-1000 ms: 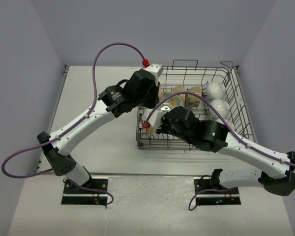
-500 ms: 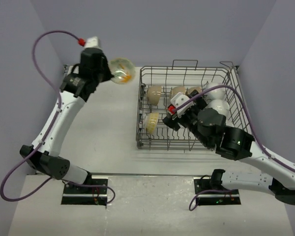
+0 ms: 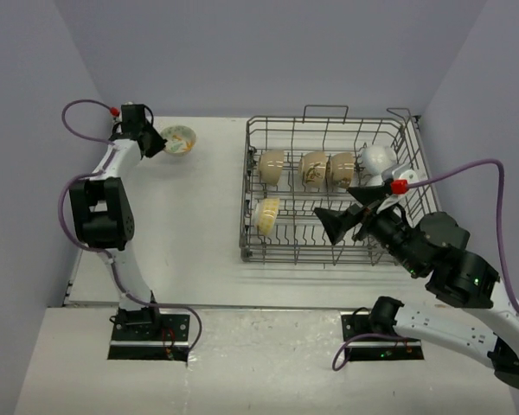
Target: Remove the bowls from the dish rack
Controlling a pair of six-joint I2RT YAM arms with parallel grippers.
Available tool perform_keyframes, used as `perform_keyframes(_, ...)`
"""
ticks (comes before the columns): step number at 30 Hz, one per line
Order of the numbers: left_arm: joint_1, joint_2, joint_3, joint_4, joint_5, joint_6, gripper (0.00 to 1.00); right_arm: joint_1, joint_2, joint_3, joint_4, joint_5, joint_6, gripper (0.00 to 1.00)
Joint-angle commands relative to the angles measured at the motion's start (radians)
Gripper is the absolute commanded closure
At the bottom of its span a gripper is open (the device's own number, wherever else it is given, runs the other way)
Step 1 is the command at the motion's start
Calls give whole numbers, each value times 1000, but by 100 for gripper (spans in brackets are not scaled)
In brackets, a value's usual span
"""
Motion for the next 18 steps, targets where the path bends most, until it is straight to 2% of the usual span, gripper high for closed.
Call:
perform_keyframes(1, 44, 25, 19, 195, 142, -9, 100, -3, -48, -58, -14, -133, 63, 1)
perform_keyframes(5, 65, 111, 31, 246, 193, -12, 100, -3, -119, -149, 29, -160, 57, 1)
perform_keyframes(11, 68, 182, 48, 246, 152, 11, 100, -3, -121, -175, 29, -140, 78, 1)
perform_keyframes(15, 68, 179, 4, 262, 125, 15, 100, -29, -24, -155, 26, -81, 138, 1)
perform_keyframes(18, 68, 180, -4, 255, 119, 16, 100, -92, 34, -120, 27, -126, 195, 1)
